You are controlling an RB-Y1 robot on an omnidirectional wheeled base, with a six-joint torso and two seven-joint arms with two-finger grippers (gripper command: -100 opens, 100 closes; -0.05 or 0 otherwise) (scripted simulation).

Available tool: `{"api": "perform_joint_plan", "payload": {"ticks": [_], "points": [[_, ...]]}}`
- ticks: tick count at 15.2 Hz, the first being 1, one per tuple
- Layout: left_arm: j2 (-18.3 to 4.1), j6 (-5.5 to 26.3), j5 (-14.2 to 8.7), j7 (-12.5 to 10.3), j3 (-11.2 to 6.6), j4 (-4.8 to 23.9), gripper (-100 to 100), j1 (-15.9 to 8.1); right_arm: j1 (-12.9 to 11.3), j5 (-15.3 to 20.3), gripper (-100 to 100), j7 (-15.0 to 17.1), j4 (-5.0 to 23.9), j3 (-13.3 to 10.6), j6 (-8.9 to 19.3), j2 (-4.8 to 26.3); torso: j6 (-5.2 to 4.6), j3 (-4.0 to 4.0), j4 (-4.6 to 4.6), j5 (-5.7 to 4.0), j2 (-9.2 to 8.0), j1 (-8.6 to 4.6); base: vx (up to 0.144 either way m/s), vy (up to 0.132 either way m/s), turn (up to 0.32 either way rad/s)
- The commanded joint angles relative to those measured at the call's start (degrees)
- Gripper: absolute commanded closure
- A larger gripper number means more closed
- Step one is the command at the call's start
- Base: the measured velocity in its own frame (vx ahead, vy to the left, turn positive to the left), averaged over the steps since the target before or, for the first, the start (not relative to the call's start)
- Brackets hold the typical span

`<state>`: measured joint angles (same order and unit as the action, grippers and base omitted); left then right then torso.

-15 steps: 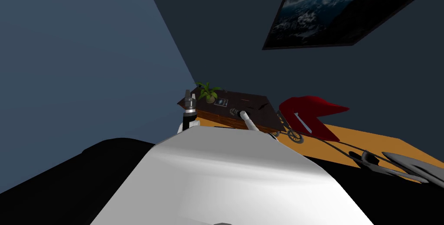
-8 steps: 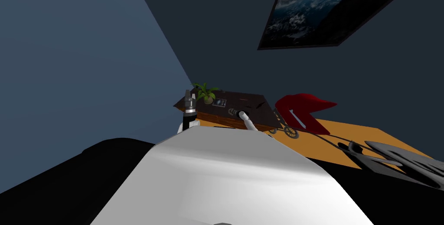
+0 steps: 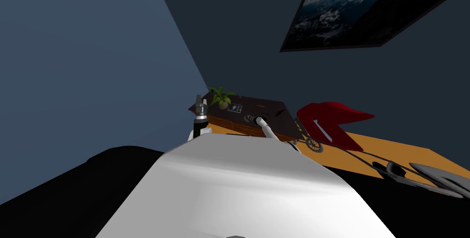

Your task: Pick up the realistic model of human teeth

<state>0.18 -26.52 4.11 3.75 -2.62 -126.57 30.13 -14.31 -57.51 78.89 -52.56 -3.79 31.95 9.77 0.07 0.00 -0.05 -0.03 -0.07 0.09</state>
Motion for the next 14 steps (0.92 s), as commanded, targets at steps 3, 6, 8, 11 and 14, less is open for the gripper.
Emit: {"api": "perform_joint_plan", "payload": {"ticks": [3, 6, 8, 11, 14], "points": [[0.0, 0.0, 0.0, 0.0, 0.0, 0.0, 0, 0.0, -0.8, 0.5, -100, 4.3, 0.9, 0.4, 1.6, 1.9, 0.0, -0.01, 0.0, 0.0, 0.02, -0.01, -0.011, 0.016, 0.11], [0.0, 0.0, 0.0, 0.0, 0.0, 0.0, 0, 0.0, -1.4, 0.6, -100, 8.0, 1.8, 0.6, 3.0, 3.6, 0.01, 0.0, 0.0, 0.0, 0.0, 0.02, -0.017, 0.022, 0.156], [0.0, 0.0, 0.0, 0.0, 0.0, 0.0, 0, 0.0, -1.7, 0.6, -100, 10.0, 2.3, 0.8, 3.7, 4.5, 0.0, 0.0, 0.0, 0.0, 0.0, -0.01, -0.013, 0.015, 0.127], [0.0, 0.0, 0.0, 0.0, 0.0, 0.0, 0, 0.0, -2.1, 0.7, -100, 12.0, 2.9, 0.9, 4.5, 5.4, 0.02, -0.01, 0.0, -0.01, 0.02, -0.02, -0.011, 0.012, 0.132], [0.0, 0.0, 0.0, 0.0, 0.0, 0.0, 0, 0.0, -2.7, 0.7, -100, 15.5, 4.0, 1.0, 6.1, 7.3, 0.0, -0.01, -0.01, -0.01, 0.02, -0.03, -0.011, 0.014, 0.146]]}}
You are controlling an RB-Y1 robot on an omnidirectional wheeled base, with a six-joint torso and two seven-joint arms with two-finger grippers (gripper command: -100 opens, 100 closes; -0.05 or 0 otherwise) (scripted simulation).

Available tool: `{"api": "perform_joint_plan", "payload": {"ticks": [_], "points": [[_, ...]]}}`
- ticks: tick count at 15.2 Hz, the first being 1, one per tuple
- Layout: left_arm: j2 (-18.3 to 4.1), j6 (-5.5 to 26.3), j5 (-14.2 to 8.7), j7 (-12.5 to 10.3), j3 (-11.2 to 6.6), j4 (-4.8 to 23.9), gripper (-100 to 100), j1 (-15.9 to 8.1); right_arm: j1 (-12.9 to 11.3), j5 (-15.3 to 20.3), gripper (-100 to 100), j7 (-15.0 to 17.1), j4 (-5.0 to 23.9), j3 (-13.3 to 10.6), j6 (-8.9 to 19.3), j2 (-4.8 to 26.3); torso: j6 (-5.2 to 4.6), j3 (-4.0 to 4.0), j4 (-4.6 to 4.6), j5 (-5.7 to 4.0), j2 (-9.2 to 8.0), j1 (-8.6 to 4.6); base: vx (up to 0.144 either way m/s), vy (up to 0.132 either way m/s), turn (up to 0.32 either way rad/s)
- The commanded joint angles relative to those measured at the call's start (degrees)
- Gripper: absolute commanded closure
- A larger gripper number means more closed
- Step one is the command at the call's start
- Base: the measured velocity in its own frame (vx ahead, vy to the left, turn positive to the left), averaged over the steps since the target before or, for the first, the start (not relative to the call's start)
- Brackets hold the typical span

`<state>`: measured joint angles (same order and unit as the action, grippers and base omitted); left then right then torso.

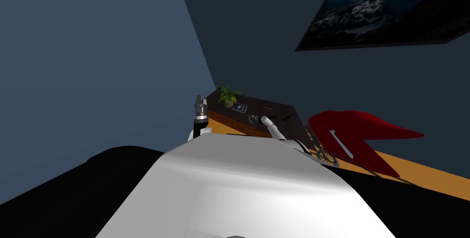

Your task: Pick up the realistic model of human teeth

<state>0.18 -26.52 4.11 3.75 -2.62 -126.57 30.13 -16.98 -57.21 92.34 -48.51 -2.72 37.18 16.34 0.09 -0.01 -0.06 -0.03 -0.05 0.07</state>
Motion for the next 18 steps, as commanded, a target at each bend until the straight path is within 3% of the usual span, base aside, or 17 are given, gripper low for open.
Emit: {"api": "perform_joint_plan", "payload": {"ticks": [1, 18], "points": [[0.0, 0.0, 0.0, 0.0, 0.0, 0.0, 0, 0.0, -0.1, 0.4, -100, 2.5, 0.0, 0.0, 0.8, 0.7, 0.0, 0.0, 0.0, 0.0, 0.0, 0.0, -0.011, 0.012, 0.146], [0.0, 0.0, 0.0, 0.0, 0.0, 0.0, 0, 0.0, -2.8, 0.2, -100, 20.1, 5.7, 0.2, 8.2, 8.9, -0.01, 0.0, 0.0, -0.01, 0.01, -0.04, -0.009, 0.009, 0.154]]}}
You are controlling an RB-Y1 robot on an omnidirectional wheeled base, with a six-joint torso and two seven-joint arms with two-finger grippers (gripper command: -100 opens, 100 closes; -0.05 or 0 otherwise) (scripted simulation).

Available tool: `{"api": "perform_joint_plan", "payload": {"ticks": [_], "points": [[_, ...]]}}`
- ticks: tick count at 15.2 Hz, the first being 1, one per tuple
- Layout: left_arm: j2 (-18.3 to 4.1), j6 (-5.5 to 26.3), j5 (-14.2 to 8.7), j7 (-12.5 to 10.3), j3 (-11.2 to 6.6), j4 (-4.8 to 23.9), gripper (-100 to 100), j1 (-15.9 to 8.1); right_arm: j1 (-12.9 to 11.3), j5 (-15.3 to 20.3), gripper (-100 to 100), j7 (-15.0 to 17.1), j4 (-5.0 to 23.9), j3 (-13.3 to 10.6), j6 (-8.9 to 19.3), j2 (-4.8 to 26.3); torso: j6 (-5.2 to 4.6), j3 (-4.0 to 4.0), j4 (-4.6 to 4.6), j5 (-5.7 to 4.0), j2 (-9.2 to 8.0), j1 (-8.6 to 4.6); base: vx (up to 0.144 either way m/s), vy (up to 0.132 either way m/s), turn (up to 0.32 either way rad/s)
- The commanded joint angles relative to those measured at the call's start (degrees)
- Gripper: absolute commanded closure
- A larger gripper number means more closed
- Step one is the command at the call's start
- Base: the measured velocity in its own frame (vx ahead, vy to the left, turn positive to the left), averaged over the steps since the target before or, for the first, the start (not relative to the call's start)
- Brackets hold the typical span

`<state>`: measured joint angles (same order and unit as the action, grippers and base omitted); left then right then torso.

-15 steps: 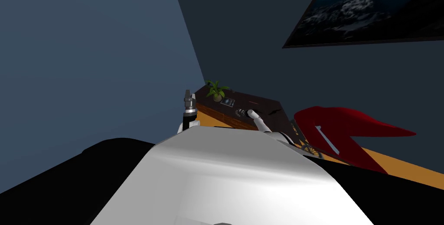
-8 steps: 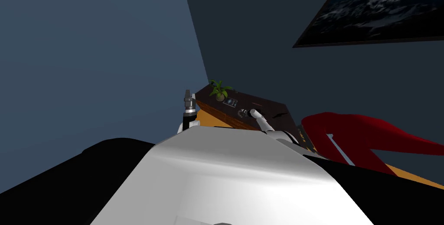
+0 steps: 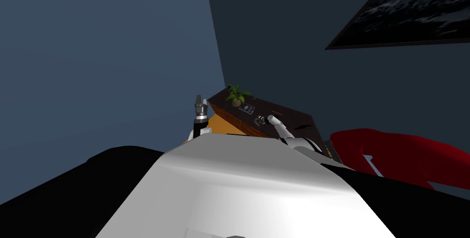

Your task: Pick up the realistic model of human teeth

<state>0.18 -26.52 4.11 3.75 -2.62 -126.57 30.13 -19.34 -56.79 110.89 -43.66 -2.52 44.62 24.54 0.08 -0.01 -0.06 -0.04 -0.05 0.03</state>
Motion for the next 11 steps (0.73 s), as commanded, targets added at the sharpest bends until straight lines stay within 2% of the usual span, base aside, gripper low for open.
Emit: {"api": "perform_joint_plan", "payload": {"ticks": [1, 2, 3, 4, 5, 8, 11], "points": [[0.0, 0.0, 0.0, 0.0, 0.0, 0.0, 0, 0.0, -0.4, -0.2, -100, 2.1, 0.8, 0.0, 0.8, 0.7, 0.0, 0.0, 0.0, 0.0, 0.0, 0.0, -0.01, 0.002, 0.136], [0.0, 0.0, 0.0, 0.0, 0.0, 0.0, 0, 0.0, -0.7, -0.3, -100, 3.9, 1.5, 0.0, 1.6, 1.6, -0.01, 0.0, 0.0, 0.0, 0.0, -0.01, -0.011, 0.003, 0.165], [0.0, 0.0, 0.0, 0.0, 0.0, 0.0, 0, 0.0, -0.7, -0.3, -100, 4.1, 1.5, 0.0, 1.6, 1.6, 0.01, 0.0, 0.0, 0.0, 0.0, 0.0, -0.009, 0.001, 0.148], [0.0, 0.0, 0.0, 0.0, 0.0, 0.0, 0, 0.0, -0.9, -0.4, -100, 6.1, 2.2, -0.1, 2.5, 2.4, -0.01, 0.0, 0.0, 0.0, 0.0, -0.01, -0.008, 0.001, 0.179], [0.0, 0.0, 0.0, 0.0, 0.0, 0.0, 0, 0.0, -0.9, -0.4, -100, 6.1, 2.2, -0.1, 2.5, 2.4, 0.0, 0.0, 0.0, 0.0, 0.0, -0.02, -0.007, -0.001, 0.151], [0.0, 0.0, 0.0, 0.0, 0.0, 0.0, 0, 0.0, -1.4, -0.6, -100, 10.0, 3.7, -0.2, 4.1, 3.9, -0.01, 0.0, 0.0, -0.01, 0.0, -0.03, -0.008, -0.003, 0.162], [0.0, 0.0, 0.0, 0.0, 0.0, 0.0, 0, 0.0, -1.6, -0.7, -100, 11.9, 4.5, -0.3, 4.9, 4.7, 0.0, 0.0, 0.0, -0.01, 0.01, -0.04, -0.007, -0.005, 0.163]]}}
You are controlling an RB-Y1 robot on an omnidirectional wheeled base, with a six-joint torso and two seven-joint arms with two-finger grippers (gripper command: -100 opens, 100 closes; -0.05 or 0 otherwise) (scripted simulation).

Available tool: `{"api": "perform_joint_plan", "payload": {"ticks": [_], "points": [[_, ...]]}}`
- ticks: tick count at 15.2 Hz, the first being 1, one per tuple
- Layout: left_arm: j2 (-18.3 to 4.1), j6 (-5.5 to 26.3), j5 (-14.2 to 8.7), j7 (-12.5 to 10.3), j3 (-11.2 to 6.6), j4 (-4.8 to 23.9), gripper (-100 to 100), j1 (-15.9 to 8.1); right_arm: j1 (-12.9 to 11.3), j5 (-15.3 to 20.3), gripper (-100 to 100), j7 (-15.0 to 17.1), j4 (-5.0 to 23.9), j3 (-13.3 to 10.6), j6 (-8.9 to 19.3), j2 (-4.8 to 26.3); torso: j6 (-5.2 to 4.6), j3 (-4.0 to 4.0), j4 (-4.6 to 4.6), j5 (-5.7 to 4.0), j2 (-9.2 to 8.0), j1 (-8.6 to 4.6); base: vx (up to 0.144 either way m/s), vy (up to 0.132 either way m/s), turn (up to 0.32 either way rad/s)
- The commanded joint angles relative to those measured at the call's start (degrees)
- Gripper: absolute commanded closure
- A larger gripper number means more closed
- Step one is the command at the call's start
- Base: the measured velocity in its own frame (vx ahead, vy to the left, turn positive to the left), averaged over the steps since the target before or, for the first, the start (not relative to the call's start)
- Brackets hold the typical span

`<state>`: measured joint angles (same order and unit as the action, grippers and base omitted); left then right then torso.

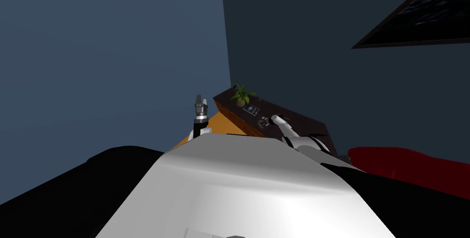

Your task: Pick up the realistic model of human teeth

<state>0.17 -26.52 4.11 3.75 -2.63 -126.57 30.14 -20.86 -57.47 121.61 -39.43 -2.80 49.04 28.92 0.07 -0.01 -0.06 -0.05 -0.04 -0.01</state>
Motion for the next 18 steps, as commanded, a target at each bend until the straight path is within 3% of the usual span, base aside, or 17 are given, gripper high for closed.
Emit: {"api": "perform_joint_plan", "payload": {"ticks": [1, 16, 18], "points": [[0.0, 0.0, 0.0, 0.0, 0.0, 0.0, 0, 0.0, -0.3, -0.2, -100, 2.9, 1.0, -0.2, 1.2, 1.0, 0.0, 0.0, 0.0, 0.0, 0.0, 0.0, -0.008, -0.007, 0.17], [0.0, 0.0, 0.0, 0.0, 0.0, 0.0, 0, 0.0, -1.6, -1.6, -100, 15.8, 6.7, -1.4, 6.7, 5.9, -0.01, 0.0, 0.0, -0.02, -0.01, -0.07, -0.008, -0.014, 0.168], [0.0, 0.0, 0.0, 0.0, -0.01, 0.0, 0, 0.0, -1.5, -1.0, -100, 15.1, 7.6, -1.1, 4.7, 4.4, -0.03, -0.01, -0.01, -0.02, 0.01, -0.05, 0.0, -0.017, 0.044]]}}
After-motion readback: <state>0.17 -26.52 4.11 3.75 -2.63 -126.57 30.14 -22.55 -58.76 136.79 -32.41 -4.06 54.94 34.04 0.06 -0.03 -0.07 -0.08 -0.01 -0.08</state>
